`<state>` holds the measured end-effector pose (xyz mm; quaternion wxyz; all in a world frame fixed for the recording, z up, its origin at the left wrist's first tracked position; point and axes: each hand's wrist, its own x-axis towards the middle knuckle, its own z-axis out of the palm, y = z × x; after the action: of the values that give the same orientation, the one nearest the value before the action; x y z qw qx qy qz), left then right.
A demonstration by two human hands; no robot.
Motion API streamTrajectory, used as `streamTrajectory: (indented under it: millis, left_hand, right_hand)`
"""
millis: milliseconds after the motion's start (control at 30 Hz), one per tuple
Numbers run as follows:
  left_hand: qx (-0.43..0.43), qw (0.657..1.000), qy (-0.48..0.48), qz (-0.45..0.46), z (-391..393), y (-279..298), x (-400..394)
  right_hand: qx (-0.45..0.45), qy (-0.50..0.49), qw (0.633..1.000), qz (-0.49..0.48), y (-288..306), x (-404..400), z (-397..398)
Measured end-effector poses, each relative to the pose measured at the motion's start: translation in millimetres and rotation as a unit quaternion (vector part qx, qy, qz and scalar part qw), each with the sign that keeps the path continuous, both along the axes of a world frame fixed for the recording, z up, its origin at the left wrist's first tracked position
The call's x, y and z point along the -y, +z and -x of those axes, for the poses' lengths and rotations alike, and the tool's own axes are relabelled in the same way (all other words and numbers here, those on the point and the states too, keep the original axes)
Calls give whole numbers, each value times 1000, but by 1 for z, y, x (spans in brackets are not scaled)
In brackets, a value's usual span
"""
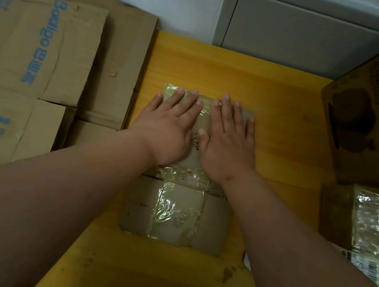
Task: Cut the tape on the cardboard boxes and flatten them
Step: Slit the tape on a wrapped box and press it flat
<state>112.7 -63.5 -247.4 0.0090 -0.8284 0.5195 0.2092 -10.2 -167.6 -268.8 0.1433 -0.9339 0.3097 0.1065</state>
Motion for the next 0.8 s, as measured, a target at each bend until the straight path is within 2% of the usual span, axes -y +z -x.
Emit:
streamTrajectory:
  millis: [133,267,433,567,633,733,800]
  left_hand:
    - [-19,997,28,69,20,14,-23]
    - [-19,1000,8,-5,52,-2,-55]
    - [-10,1000,4,25,48,-14,-55]
    - [-38,999,10,30,40,-5,-55]
    - [-45,997,23,65,38,4,-54]
    - [-7,993,24,119,59,13,-68]
    - [-3,997,-1,71,80,8,-87]
  right_hand:
    - [-13,-1,1000,-7,1,1,-2]
    - [-45,-1,998,-34,15,5,-4]
    - [79,-66,995,4,33,-39,29]
    - [-4,-17,1000,-11,14,-80,65]
    - [-8,-21,1000,11,5,-80,69]
    - [-15,-13,1000,23,2,-79,68]
    - [-24,-12,1000,6,3,-76,65]
